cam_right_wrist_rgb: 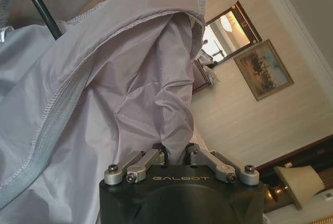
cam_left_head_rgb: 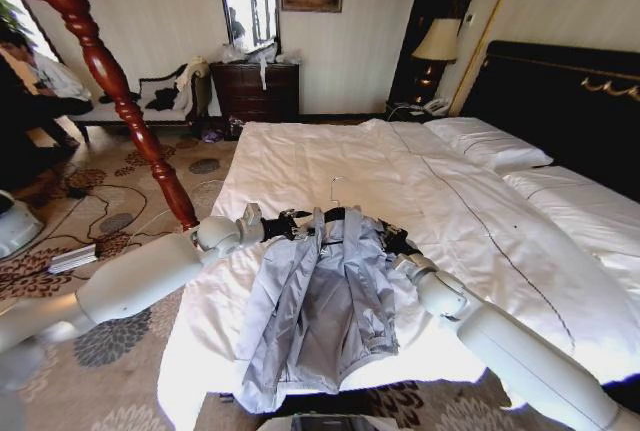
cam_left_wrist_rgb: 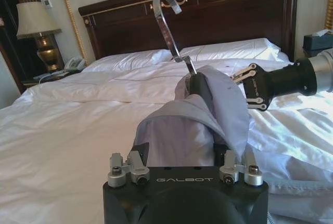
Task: Pick up the clothes from the bed and hang them on the clothes hanger.
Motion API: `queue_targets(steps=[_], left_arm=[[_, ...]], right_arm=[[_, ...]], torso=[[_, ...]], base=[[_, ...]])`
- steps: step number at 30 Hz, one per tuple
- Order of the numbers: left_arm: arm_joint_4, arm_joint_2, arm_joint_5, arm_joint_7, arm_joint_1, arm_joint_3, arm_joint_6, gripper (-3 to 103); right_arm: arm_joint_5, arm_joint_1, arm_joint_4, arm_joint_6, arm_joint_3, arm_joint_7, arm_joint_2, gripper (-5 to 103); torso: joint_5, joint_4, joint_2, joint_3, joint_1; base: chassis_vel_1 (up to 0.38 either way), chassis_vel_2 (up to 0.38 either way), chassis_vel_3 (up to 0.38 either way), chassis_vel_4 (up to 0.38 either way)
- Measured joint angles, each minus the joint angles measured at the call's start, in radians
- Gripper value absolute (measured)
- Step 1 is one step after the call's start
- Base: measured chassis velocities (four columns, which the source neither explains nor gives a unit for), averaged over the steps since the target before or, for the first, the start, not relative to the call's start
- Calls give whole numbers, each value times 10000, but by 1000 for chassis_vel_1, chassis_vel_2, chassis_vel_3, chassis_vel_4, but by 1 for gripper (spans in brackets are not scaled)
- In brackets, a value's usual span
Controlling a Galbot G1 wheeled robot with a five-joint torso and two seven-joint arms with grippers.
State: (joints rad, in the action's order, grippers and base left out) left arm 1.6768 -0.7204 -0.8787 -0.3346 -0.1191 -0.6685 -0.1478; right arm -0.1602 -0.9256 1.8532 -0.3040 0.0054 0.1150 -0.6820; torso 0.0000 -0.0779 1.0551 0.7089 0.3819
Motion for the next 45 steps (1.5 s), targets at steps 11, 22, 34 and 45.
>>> queue_targets(steps=[11,22,34,45], left_arm=[[-194,-253,-236,-255,211,-239,-29,60],[-172,-342,-262,-114,194,-430,47,31],[100,-195,-372,157,76,-428,145,18],[430,4,-770,736,-33,-397,-15,15]], right_arm=[[-447,85,-2,197,-35,-62,-18,15],[-618,42,83,368,-32,-62,-5,15],[-593,35,207,389,-21,10,-14,15],[-486,-49,373,340,1,20,-74,40]], torso=[[0,0,0,0,0],[0,0,0,0,0],[-1,0,0,0,0],[1,-2,1,-1,-1]], base=[[0,0,0,0],[0,0,0,0],[0,0,0,0],[0,0,0,0]])
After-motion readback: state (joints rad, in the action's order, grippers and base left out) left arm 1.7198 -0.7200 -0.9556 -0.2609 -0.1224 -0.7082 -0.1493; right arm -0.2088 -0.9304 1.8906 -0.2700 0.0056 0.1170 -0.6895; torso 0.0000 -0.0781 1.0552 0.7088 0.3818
